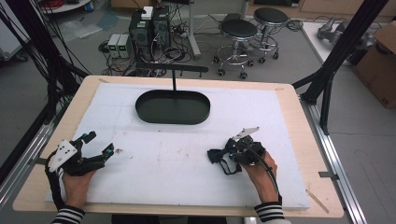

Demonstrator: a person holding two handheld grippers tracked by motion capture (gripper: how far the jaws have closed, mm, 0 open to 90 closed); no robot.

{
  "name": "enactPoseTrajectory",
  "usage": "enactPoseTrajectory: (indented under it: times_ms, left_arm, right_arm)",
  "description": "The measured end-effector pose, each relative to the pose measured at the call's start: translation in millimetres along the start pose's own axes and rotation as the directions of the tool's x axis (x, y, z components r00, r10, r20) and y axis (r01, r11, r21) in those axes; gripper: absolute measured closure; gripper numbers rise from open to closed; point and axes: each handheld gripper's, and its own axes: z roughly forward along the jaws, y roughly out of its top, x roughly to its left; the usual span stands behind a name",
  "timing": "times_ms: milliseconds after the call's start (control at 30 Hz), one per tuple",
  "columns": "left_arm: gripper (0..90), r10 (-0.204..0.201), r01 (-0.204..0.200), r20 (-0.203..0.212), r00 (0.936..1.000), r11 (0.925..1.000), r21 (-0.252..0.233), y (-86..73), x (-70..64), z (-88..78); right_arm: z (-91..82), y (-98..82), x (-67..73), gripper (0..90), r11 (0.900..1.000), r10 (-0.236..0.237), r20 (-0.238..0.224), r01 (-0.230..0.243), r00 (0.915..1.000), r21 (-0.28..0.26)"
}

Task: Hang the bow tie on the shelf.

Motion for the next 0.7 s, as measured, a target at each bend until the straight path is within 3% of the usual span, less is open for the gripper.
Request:
enactPoseTrajectory:
  times_ms: [333, 700]
  left_arm:
    - [14.0, 0.000, 0.000, 0.000, 1.0000, 1.0000, 0.000, 0.0, 0.0, 0.0]
    - [14.0, 0.000, 0.000, 0.000, 1.0000, 1.0000, -0.001, -0.1, -0.3, 0.1]
  right_arm:
    - [0.7, -0.3, -0.5, 83.4, 0.999, 0.024, 0.010, -0.024, 0.9997, 0.031]
    - [-1.3, -0.5, -1.7, 84.9, 0.999, 0.043, 0.000, -0.043, 0.9991, 0.007]
